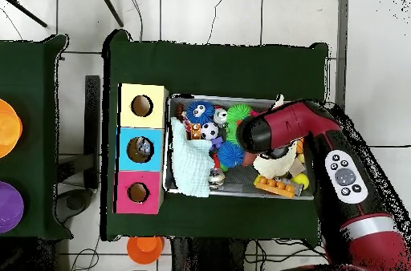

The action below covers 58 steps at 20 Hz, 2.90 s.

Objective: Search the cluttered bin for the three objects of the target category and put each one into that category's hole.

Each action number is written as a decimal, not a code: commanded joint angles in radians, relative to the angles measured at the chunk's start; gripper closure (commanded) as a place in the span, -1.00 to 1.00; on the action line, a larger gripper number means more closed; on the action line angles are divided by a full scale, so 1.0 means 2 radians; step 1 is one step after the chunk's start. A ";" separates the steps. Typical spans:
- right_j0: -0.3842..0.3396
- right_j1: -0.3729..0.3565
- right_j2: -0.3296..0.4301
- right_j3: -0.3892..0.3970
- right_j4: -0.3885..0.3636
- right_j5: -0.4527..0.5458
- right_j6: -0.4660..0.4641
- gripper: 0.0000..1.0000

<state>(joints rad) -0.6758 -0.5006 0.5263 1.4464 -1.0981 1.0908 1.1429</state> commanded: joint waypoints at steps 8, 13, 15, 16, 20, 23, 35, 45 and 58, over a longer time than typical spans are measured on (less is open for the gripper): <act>-0.010 0.041 -0.023 -0.010 -0.015 0.001 -0.119 1.00; -0.012 0.041 -0.022 -0.009 -0.010 0.001 -0.120 1.00; -0.013 0.041 -0.023 -0.009 -0.010 0.001 -0.122 1.00; -0.013 0.041 -0.023 -0.009 -0.010 0.001 -0.122 1.00; -0.020 0.034 -0.016 -0.001 -0.008 -0.017 -0.120 1.00; -0.041 -0.010 0.000 0.035 0.020 -0.025 -0.138 1.00; -0.112 -0.208 0.072 0.184 0.142 -0.016 -0.161 1.00; -0.116 -0.233 0.086 0.202 0.152 -0.014 -0.147 1.00; -0.139 -0.198 0.133 0.225 0.214 -0.114 -0.056 1.00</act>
<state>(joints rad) -0.9238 -0.9382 0.6963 1.8095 -0.7324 1.0043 1.1429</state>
